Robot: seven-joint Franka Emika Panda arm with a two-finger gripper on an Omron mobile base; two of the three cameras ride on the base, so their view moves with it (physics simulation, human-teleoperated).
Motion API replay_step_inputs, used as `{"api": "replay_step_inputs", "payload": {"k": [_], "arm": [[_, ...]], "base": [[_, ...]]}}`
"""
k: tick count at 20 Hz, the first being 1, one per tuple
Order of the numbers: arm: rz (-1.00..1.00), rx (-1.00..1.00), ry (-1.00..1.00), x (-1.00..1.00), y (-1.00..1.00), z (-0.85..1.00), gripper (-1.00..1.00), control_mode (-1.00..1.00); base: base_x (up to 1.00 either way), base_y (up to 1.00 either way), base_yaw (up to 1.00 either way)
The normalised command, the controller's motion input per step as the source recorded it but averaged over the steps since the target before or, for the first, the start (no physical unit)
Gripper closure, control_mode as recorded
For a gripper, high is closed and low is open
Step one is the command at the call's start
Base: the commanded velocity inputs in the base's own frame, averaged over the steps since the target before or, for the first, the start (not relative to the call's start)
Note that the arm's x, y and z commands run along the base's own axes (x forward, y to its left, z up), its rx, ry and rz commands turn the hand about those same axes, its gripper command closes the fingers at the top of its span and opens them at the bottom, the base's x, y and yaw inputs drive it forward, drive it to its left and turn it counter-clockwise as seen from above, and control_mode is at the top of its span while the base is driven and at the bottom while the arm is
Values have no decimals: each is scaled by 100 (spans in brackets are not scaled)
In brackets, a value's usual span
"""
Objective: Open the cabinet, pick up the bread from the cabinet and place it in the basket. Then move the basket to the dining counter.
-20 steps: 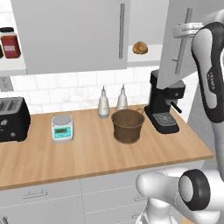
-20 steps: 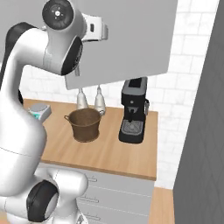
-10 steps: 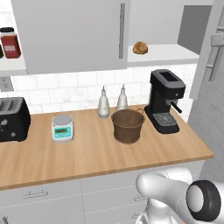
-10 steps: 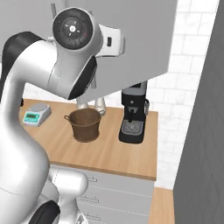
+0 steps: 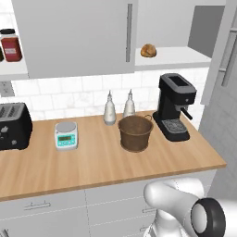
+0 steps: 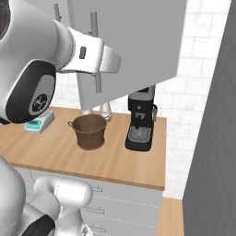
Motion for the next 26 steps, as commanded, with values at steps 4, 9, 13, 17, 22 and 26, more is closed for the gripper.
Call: {"api": "replay_step_inputs", "payload": {"k": [4,9,13,17,22,26], "arm": [[-37,-20,5,-61,82,0,-100,-100],[-25,-29,22,-2,100,-3,-100,-100],[-19,-49,32,48,98,-20,-100,-100],[-3,-51,48,100,41,-42,-100,-100],[0,-37,52,100,-12,-37,-100,-100],[0,-19,51,82,-70,-9,-100,-100]], "base": [[0,0,0],[0,0,0],[0,0,0],[0,0,0],[0,0,0],[0,0,0]]}}
